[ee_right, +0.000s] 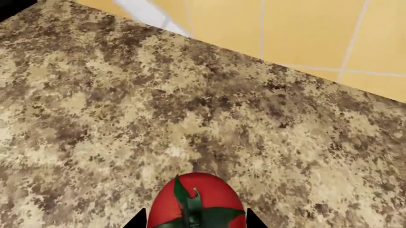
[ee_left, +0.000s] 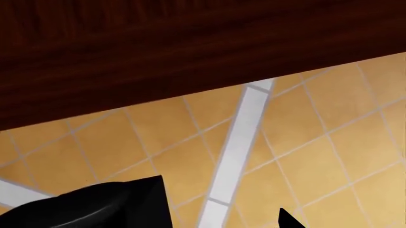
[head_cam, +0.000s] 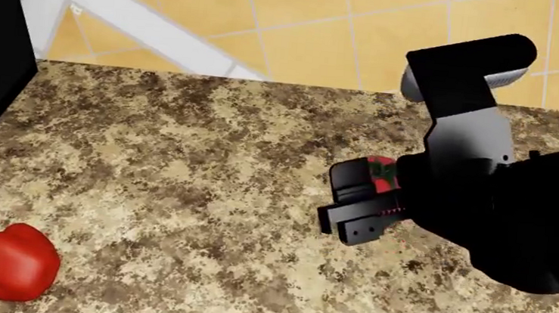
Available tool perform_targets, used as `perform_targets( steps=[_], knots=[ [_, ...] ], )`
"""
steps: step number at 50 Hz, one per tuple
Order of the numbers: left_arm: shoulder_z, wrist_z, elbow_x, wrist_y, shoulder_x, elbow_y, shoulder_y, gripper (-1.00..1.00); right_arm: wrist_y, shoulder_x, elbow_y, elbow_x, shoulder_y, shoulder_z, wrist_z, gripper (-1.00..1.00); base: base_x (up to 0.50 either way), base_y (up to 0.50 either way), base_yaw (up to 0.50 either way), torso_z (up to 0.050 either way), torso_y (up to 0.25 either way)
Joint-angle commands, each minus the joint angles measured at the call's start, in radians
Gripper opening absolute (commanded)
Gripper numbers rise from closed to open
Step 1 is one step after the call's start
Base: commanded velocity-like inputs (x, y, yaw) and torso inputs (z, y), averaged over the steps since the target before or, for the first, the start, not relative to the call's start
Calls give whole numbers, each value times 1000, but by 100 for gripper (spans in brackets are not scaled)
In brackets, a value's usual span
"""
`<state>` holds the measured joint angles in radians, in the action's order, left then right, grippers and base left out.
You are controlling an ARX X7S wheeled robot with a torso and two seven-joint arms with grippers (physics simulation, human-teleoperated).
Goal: Place the avocado, onion, tomato and bell pepper on the cutting board.
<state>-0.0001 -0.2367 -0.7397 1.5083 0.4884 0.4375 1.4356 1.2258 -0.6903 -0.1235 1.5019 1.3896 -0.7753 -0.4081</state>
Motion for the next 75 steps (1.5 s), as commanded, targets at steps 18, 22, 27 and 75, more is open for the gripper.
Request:
perform_targets(
  steps=[18,22,27,75],
  knots=[
    [83,-98,-245,48,89,-58,35,100,63,-125,210,222,225,147,-238,-100,0,0,0,0,0],
    [74,-195,-410,56,106,-101,45,100,65,-139,249,277,260,164,-294,-100,0,0,0,0,0],
    [101,-363,-662,58,139,-184,60,100,60,-154,286,325,294,180,-345,-100,0,0,0,0,0],
    [649,-1031,-1849,-386,311,-298,62,100,45,-182,265,217,323,171,-277,-100,0,0,0,0,0]
  ],
)
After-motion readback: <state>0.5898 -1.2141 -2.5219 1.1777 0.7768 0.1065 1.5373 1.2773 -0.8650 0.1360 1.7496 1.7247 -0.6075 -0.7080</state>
